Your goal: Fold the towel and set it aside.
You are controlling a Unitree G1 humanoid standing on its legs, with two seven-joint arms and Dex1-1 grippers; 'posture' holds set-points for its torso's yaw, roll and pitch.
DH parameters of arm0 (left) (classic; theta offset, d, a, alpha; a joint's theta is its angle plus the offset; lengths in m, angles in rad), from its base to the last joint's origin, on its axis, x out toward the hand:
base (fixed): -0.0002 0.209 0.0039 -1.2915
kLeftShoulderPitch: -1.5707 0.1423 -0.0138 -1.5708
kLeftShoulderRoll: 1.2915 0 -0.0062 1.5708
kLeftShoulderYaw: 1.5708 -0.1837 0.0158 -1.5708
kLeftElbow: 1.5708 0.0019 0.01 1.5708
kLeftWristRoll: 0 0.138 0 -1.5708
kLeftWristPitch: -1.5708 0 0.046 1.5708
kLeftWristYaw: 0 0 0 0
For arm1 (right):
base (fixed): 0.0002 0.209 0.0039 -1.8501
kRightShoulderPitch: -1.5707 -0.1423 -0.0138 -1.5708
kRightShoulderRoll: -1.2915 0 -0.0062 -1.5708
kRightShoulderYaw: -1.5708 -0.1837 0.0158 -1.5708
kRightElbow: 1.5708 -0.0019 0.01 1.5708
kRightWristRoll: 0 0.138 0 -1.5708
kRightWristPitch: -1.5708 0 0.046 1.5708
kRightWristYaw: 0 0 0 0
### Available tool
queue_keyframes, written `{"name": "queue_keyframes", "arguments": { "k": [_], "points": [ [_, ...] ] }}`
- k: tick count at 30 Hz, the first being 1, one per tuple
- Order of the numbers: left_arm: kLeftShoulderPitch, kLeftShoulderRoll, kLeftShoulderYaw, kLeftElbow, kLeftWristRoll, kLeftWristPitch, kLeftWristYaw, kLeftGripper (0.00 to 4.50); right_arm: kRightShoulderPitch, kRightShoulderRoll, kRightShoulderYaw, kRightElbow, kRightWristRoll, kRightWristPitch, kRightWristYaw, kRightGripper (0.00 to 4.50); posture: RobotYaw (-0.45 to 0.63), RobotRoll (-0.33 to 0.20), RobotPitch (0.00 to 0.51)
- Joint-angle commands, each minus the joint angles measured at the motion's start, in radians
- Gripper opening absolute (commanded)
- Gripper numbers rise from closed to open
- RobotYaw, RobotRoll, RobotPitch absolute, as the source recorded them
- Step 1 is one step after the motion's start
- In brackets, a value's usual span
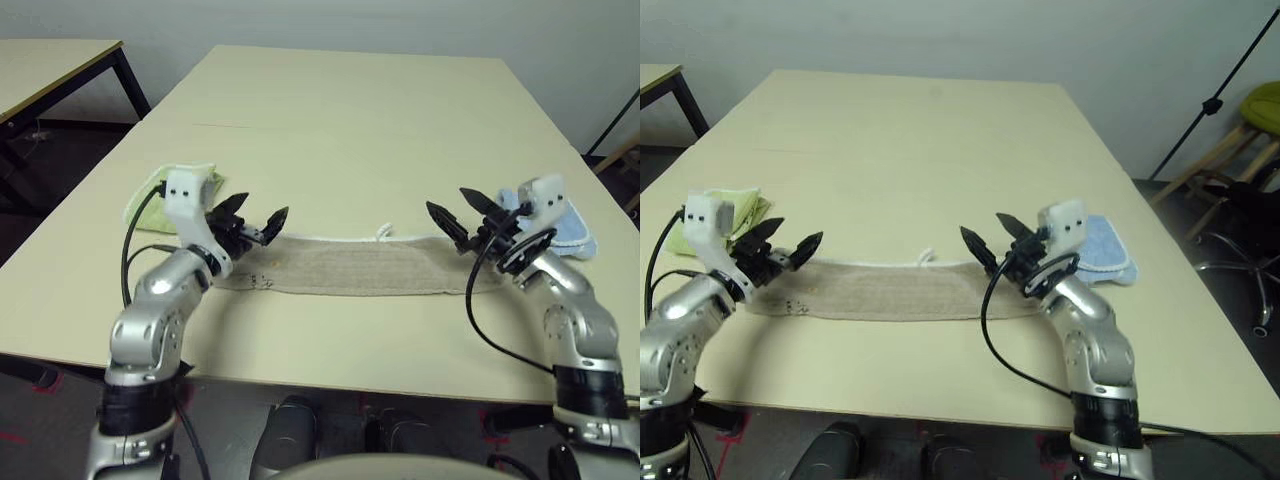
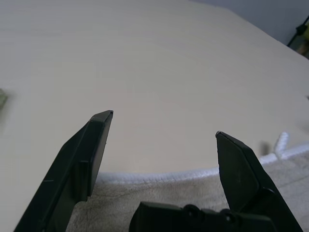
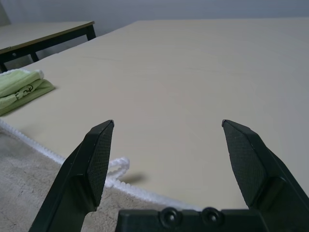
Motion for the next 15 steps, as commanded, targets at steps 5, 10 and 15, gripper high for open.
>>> {"name": "queue_keyframes", "arguments": {
  "k": [5,10,15],
  "points": [
    [0.051,-0.039,-0.037,-0.013,0.002,-0.031,0.017,2.98,0.039,0.002,0.041,-0.021,0.016,-0.018,0.031,2.76,0.15,0.0,0.088],
    [0.088,-0.033,-0.057,0.006,0.022,-0.067,0.005,1.21,0.063,-0.001,0.053,-0.016,0.011,-0.021,0.033,0.85,0.15,0.0,0.088],
    [0.108,-0.028,-0.059,0.059,0.043,-0.111,0.007,0.03,0.075,-0.012,0.071,0.015,-0.026,-0.014,0.017,0.0,0.15,0.0,0.091]
  ]
}}
